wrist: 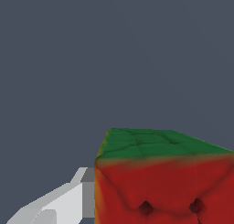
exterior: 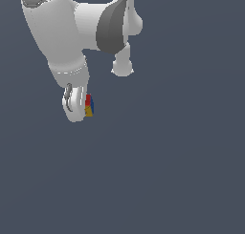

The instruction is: Pick up the object and move it to a goal position.

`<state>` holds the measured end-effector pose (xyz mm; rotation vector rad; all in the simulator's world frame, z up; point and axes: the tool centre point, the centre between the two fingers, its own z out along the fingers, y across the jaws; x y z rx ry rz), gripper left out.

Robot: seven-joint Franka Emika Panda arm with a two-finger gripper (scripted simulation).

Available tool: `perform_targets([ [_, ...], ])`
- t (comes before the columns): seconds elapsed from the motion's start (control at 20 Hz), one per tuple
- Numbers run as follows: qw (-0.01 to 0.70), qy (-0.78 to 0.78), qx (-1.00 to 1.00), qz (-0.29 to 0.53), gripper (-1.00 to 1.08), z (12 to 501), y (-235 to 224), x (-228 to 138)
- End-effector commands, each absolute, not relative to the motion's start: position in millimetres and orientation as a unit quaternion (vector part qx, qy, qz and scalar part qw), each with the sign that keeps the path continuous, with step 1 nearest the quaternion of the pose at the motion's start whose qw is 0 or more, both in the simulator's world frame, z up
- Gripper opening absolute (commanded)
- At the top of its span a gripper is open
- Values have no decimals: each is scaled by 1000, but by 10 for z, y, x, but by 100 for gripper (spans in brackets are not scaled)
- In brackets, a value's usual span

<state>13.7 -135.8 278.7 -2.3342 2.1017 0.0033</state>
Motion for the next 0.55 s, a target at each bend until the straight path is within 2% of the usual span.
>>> perform_targets([
  [0.0, 0, 669, -744, 1, -100, 2983, -1470, 95],
  [0.5, 0, 668, -744, 0, -100, 3283, -1652, 47],
])
